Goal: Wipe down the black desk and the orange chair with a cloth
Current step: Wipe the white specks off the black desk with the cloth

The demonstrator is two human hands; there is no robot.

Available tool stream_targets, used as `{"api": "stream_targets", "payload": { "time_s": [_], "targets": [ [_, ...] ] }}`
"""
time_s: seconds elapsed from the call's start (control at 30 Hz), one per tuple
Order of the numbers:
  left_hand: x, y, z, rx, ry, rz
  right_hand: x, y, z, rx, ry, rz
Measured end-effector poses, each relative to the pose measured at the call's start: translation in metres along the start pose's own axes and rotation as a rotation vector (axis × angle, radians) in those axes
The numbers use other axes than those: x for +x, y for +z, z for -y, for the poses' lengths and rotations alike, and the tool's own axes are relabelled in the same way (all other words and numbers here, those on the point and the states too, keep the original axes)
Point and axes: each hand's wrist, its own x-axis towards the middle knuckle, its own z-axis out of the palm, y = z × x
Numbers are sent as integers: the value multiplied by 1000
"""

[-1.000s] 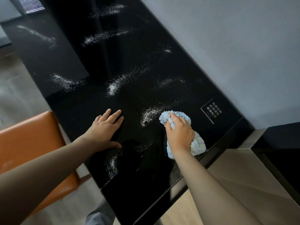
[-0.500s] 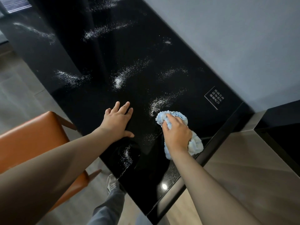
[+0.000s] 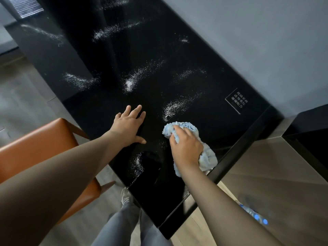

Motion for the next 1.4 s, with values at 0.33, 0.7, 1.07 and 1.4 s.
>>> {"api": "stream_targets", "payload": {
  "time_s": [0.33, 0.7, 1.07, 1.4],
  "targets": [
    [3, -4, -3, 11, -12, 28, -28, 6, 14, 2, -43, -102],
    [-18, 1, 31, -67, 195, -127, -66, 15, 39, 34, 19, -87],
    [-75, 40, 82, -35, 125, -106, -109, 24, 65, 35, 55, -73],
    [-73, 46, 88, 27, 125, -101, -138, 32, 83, -28, 35, -176]
  ]
}}
